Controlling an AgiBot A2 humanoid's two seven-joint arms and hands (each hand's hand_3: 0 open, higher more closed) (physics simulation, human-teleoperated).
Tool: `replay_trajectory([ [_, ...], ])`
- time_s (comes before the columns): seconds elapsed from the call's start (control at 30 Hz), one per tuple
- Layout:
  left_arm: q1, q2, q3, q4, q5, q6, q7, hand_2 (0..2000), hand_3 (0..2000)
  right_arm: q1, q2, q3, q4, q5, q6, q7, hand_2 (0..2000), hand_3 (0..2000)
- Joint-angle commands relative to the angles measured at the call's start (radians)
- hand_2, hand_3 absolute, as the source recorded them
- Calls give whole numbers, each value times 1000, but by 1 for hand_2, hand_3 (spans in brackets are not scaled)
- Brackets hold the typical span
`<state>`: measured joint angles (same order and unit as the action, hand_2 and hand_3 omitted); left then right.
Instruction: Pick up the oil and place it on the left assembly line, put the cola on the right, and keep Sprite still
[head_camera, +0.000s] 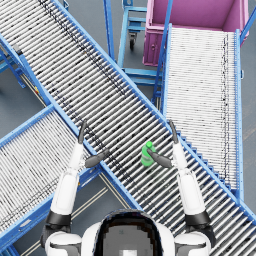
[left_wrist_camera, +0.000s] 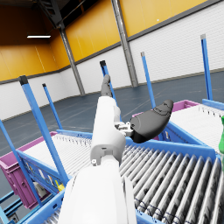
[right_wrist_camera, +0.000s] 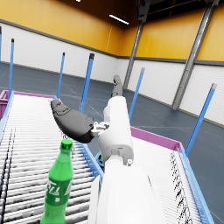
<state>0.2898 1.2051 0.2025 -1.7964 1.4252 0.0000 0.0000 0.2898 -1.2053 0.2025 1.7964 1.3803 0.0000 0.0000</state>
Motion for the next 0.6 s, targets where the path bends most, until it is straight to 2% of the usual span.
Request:
replay_trajectory([
  [0.03, 0, 0, 0, 0, 0, 0, 0, 0, 0, 0, 0, 0, 0, 0, 0, 0, 0, 0],
  [0.6, 0, 0, 0, 0, 0, 0, 0, 0, 0, 0, 0, 0, 0, 0, 0, 0, 0, 0],
])
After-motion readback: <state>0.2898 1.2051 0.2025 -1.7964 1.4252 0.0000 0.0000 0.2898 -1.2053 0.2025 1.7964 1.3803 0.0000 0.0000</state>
